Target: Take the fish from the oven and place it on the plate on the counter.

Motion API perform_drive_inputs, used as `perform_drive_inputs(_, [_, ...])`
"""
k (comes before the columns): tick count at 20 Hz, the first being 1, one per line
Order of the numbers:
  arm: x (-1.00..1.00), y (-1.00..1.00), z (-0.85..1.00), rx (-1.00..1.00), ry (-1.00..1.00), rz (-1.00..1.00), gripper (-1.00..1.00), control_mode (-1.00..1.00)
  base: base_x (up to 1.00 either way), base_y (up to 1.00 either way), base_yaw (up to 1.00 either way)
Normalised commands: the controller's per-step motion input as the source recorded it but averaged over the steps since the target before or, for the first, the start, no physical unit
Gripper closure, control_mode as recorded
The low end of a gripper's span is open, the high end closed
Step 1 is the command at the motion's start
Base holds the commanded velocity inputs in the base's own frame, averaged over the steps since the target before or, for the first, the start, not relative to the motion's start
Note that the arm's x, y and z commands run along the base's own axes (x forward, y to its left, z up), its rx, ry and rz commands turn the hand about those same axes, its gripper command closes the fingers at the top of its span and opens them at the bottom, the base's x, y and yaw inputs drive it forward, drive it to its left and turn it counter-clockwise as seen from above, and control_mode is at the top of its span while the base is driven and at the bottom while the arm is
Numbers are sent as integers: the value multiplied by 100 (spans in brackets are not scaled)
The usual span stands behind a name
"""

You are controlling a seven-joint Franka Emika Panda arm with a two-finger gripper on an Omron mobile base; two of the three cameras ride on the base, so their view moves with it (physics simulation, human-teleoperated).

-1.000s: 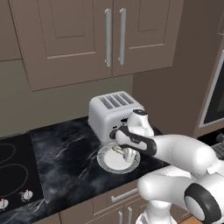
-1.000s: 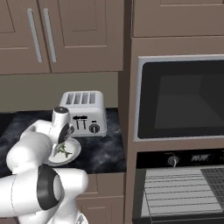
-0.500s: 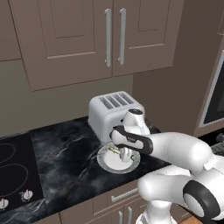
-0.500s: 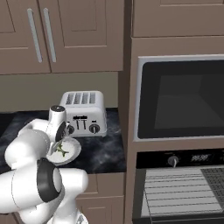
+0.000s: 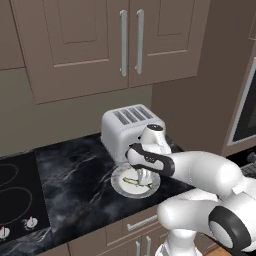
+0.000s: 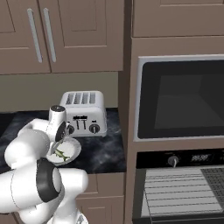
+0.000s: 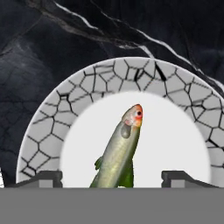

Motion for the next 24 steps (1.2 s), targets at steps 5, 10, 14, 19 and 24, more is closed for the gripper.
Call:
perform_drive_inputs(5, [0,0,0,0,0,0,-100,-100,0,0,0])
perform_drive_inputs(10, [-23,-10,28,1,-6,-3,-100,-100,0,0,0])
perform_drive_inputs(14, [-51,-35,74,7,-10,-17,-100,-100,0,0,0])
perform_drive_inputs(19, [-33,-30,95,5,0,-26,-100,-100,0,0,0])
perform_drive_inputs(24, [-36,-29,100,5,1,-33,-100,-100,0,0,0])
